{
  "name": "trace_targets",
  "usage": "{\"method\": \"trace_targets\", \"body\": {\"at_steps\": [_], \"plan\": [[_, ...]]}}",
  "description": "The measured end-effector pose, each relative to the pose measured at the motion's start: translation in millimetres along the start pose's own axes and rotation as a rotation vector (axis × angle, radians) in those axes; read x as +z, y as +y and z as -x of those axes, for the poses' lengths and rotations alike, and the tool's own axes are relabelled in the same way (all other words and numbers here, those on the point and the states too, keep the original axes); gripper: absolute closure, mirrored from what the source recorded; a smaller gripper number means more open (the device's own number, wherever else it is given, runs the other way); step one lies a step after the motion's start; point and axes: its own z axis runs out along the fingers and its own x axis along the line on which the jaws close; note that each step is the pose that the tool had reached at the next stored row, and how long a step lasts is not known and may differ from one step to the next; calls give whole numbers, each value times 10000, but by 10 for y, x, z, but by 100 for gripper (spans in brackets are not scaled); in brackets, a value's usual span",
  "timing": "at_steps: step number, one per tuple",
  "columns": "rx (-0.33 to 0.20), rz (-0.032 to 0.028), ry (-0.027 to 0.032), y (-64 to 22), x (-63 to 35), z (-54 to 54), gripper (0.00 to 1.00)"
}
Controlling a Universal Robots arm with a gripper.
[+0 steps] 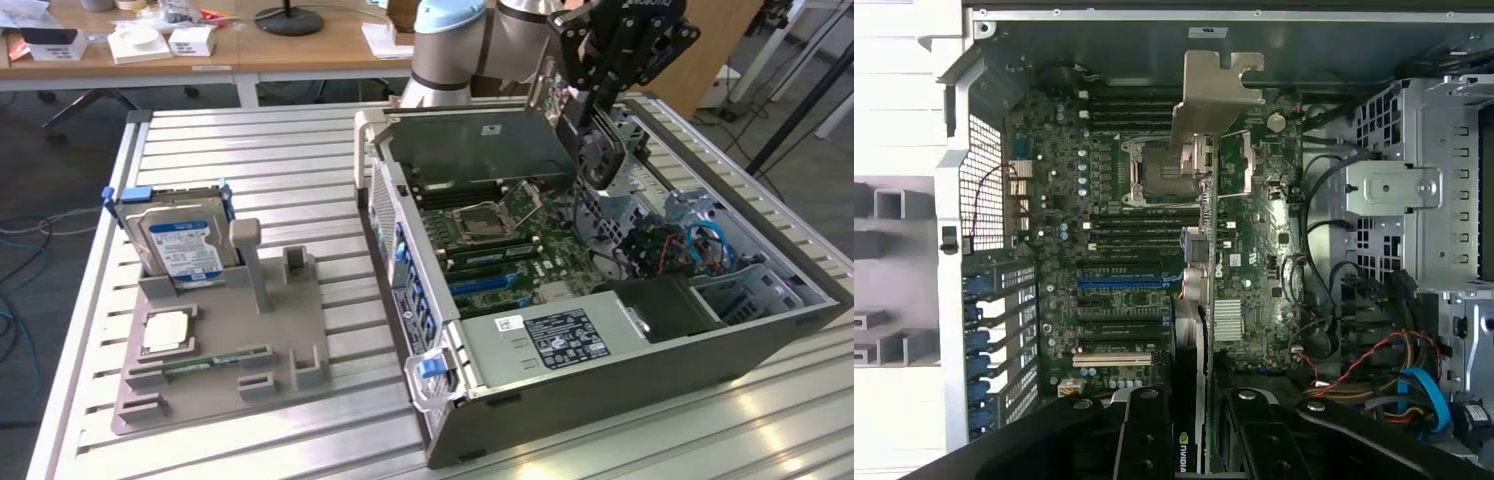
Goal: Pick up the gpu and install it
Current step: 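Pick up the gpu and move the gpu toward the slot, then insert the gpu into the slot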
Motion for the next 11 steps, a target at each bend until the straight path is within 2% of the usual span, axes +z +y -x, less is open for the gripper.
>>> {"method": "trace_targets", "body": {"at_steps": [11], "plan": [[-43,10,2,3,2,51,74]]}}
